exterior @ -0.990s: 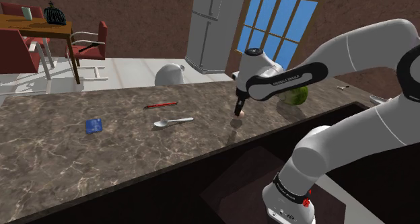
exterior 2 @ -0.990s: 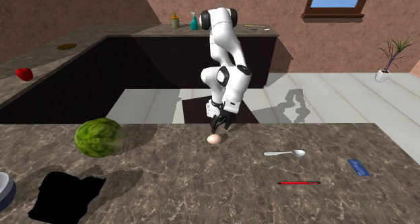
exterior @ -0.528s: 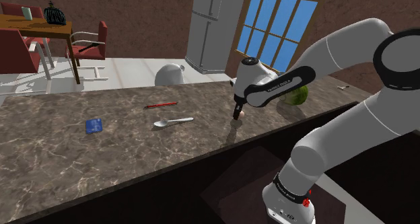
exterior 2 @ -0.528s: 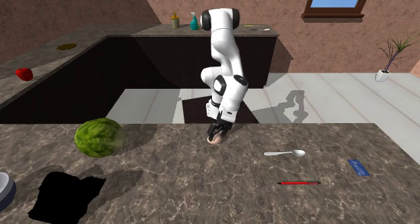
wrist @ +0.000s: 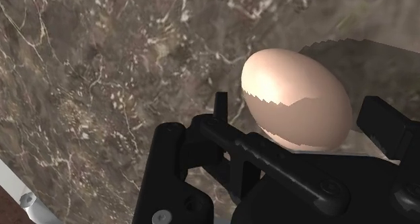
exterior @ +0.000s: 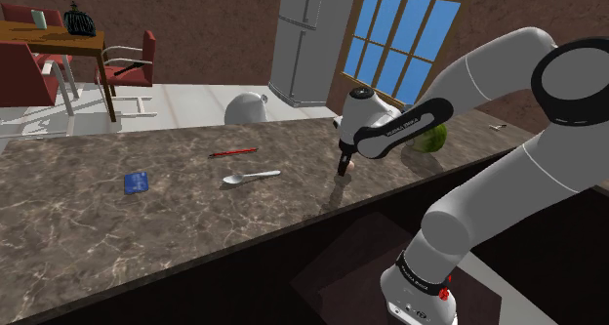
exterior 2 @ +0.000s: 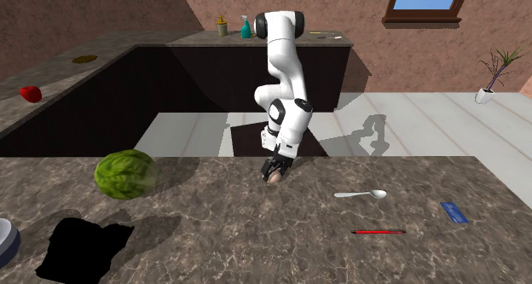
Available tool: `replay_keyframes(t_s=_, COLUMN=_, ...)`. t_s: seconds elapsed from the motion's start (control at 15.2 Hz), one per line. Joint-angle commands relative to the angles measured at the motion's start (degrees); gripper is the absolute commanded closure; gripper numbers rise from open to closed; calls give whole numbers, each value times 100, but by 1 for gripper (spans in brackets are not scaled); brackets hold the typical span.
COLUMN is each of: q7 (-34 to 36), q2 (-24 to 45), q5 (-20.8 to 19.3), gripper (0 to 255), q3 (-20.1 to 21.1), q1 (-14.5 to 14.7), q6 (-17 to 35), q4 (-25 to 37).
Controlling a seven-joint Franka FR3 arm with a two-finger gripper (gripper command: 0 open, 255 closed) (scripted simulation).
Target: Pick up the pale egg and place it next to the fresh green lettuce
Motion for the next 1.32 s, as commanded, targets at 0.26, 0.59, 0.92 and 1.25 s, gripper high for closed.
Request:
replay_keyframes(t_s=0.26, q7=2, q2=2, q5=-2, gripper=255, q3=0, q1=-1, q6=3, q4=-1)
replay_keyframes(t_s=0.59, q7=2, q2=2, q5=-1, gripper=255, q3=0, q1=0, q6=2, q4=0)
replay_keyframes(t_s=0.92, q7=-222, q2=-295, q5=213, gripper=255, q3=-16, q1=87, q6=-362, q4=88)
replay_keyframes(t_s=1.25, q7=-457, q2=-620, q5=429, gripper=255, q3=-23, q1=177, q6=-814, q4=238)
